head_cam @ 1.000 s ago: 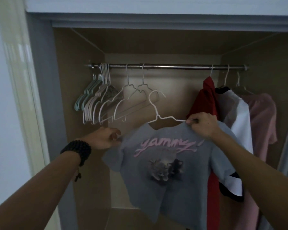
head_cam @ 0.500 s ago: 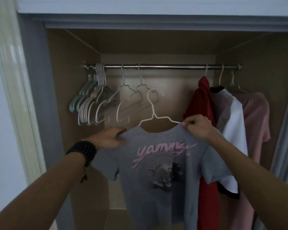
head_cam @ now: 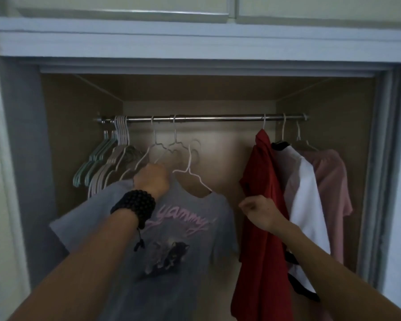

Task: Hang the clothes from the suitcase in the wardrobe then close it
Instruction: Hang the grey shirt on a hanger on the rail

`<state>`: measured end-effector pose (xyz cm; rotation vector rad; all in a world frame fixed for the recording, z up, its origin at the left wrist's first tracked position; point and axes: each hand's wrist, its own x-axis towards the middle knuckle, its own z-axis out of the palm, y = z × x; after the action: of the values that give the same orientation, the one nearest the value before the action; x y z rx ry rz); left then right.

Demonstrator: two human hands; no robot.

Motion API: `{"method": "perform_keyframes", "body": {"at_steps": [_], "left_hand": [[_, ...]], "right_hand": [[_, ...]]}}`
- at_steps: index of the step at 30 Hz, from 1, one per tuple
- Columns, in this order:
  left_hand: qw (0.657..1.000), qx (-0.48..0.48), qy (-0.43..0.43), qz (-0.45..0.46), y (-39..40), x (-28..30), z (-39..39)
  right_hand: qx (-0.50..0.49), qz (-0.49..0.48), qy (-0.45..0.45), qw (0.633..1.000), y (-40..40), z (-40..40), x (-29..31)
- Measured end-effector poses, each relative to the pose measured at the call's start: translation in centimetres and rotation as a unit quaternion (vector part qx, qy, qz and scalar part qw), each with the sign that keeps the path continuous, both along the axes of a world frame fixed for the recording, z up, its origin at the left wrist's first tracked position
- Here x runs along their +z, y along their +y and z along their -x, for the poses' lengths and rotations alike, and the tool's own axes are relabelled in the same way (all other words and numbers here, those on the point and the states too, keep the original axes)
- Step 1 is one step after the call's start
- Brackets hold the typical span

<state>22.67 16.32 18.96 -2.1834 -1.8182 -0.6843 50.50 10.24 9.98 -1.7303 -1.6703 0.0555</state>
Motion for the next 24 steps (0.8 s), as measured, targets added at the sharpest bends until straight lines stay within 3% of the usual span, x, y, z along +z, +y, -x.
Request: {"method": "perform_keyframes", "body": {"at_steps": [2,3,5,6,7,8,11,14,16,20,24], "left_hand": [[0.981,-0.081,-0.15,0.091,0.9,0.7,-1.2],[0.943,-0.132,-0.266,0.15,1.3,1.2,-2.2],[0.819,-0.215,-0.462,0.263,1.3,2.1,-4.2],[0.77,-0.239,-0.516,0.288,1.5,2.5,-5.3],[0.746,-0.25,-0.541,0.297,1.6,3.0,-6.6],[0.739,-0.261,-0.548,0.293,1.8,3.7,-7.9],[0.769,-0.261,-0.536,0.231,2.8,5.9,-11.4],[0.751,-0.283,-0.544,0.243,5.0,8.1,-14.5],[0.764,-0.279,-0.524,0.254,6.9,8.4,-16.4],[0.797,-0.269,-0.476,0.258,10.1,6.3,-19.1],[0.784,-0.302,-0.469,0.272,10.0,3.5,-19.9]], "right_hand": [[0.0,-0.019,-0.009,1.0,-0.3,-0.7,0.4],[-0.001,-0.036,-0.007,0.999,-0.3,-1.3,0.7],[-0.002,-0.072,0.004,0.997,-0.6,-1.9,1.2],[-0.007,-0.095,0.012,0.995,-0.8,-2.2,1.6],[-0.011,-0.121,0.023,0.992,-0.9,-2.5,2.0],[-0.017,-0.141,0.035,0.989,-0.9,-2.9,2.6],[-0.015,-0.163,0.055,0.985,-0.7,-3.8,3.8],[-0.028,-0.18,0.055,0.982,0.3,-5.4,4.9],[-0.033,-0.183,0.066,0.98,0.9,-6.4,5.4],[-0.042,-0.197,0.075,0.977,1.7,-7.4,5.7],[-0.036,-0.19,0.072,0.978,2.0,-7.9,5.5]]}}
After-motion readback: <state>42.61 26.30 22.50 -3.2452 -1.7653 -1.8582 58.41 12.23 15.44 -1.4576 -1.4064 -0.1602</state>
